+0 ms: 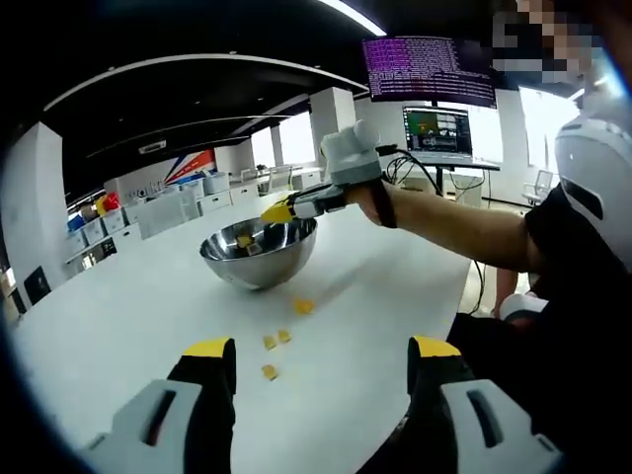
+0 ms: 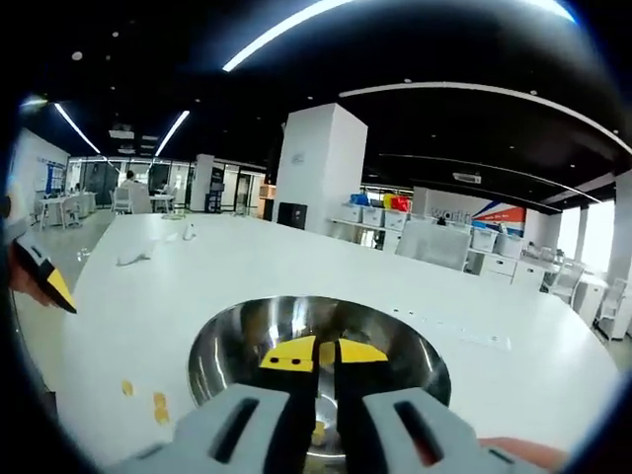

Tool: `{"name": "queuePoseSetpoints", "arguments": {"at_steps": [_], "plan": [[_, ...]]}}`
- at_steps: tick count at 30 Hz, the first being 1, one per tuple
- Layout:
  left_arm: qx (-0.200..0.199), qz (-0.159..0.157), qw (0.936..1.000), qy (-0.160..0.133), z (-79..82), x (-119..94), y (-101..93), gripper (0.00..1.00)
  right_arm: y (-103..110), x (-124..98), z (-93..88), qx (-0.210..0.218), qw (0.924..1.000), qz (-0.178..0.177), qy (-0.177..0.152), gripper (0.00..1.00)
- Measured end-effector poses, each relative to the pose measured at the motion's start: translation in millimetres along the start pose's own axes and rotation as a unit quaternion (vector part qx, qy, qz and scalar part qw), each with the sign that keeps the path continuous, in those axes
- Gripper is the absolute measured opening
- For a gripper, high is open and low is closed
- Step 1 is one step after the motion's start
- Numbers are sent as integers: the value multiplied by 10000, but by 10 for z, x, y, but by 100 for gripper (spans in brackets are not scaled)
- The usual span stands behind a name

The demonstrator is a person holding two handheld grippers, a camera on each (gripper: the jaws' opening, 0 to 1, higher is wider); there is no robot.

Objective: Pick up the QQ candy scattered on the table and place it into the stainless steel bowl on the table

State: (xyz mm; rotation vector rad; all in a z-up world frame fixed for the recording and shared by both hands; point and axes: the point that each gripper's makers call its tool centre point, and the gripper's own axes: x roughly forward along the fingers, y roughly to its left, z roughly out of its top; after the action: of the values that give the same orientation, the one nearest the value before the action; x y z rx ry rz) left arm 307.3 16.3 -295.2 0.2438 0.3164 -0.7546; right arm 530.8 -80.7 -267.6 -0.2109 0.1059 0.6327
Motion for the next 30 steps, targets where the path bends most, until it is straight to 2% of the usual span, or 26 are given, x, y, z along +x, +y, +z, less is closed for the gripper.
{"name": "queuePoseSetpoints", "arguments": {"at_steps": [4, 6, 9, 17, 24, 30], "plan": [[-11, 14, 10000, -5, -9, -4, 7, 70, 30, -1, -20, -166, 9999, 39, -21, 6], [-10, 28, 10000, -6, -18, -6, 14, 70, 26, 1, -22, -139, 9999, 32, -35, 10], [-21, 18, 10000, 11, -34, -4, 6, 70, 53, -11, 87, 40, 9990, 108, -428, 21], [-26, 28, 10000, -4, -26, -17, 9, 70, 36, -52, 108, 113, 9989, 55, -442, 26], [-27, 23, 10000, -13, -26, -21, 0, 70, 17, -56, 123, 76, 9991, 27, -415, 26], [-31, 47, 10000, -26, -21, -36, 10, 70, 20, -133, 236, 34, 9985, -6, -545, 26]]}}
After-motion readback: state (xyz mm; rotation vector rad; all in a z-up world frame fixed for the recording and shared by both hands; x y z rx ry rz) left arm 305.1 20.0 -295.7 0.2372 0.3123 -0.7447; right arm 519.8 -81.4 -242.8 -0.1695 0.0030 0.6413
